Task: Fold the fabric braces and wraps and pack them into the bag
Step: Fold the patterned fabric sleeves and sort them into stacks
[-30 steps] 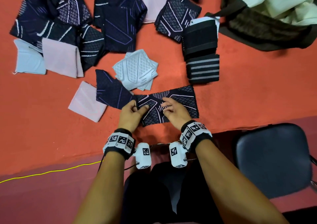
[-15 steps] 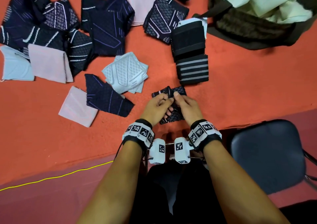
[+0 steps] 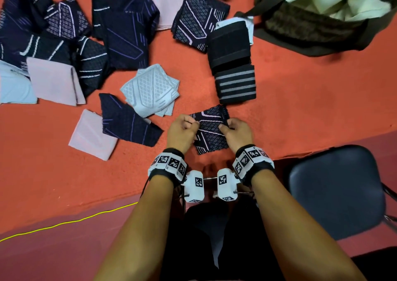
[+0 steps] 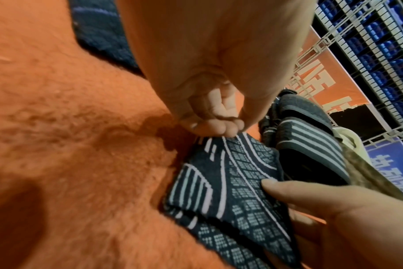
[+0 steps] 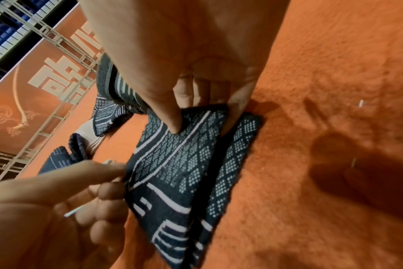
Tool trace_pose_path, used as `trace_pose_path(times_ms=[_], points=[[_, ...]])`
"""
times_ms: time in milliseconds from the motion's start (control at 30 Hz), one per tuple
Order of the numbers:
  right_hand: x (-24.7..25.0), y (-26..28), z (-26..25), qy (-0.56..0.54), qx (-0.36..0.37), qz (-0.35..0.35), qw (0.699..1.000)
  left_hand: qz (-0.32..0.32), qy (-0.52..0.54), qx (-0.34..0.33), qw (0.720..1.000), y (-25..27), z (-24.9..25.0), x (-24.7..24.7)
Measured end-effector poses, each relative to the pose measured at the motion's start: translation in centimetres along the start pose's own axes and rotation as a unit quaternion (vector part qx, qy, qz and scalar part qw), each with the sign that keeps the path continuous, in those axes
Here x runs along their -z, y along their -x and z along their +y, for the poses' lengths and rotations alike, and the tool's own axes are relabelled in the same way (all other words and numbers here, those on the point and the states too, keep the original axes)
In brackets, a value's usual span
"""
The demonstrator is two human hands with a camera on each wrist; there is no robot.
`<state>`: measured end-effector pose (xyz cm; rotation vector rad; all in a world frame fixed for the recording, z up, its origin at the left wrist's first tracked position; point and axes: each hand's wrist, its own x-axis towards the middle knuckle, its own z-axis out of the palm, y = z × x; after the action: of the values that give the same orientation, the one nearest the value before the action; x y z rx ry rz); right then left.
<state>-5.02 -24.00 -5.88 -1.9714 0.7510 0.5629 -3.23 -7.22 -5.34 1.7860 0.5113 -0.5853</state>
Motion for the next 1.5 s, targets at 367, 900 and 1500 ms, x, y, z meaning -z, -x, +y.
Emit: trace_pose_path(times_ms=[367,900,1500], points=[[1.5,-0.1,-0.6,0.055,-0.040,0.031,0.997,0.025,-0.008,0.048,0.998,-0.2,-0.5,-0.1],[1.5,-0.3,-0.4,0.029,-0.009,0.080,0.996,0.009,-0.075,0.030,0.997,-0.2,-0.4,0.5],[1.0,-0.7,-0.8,-0.013,-0.027,0.030,0.999,-0.019,0.005,0.078,0.997,0.3,-0.5,0.6]])
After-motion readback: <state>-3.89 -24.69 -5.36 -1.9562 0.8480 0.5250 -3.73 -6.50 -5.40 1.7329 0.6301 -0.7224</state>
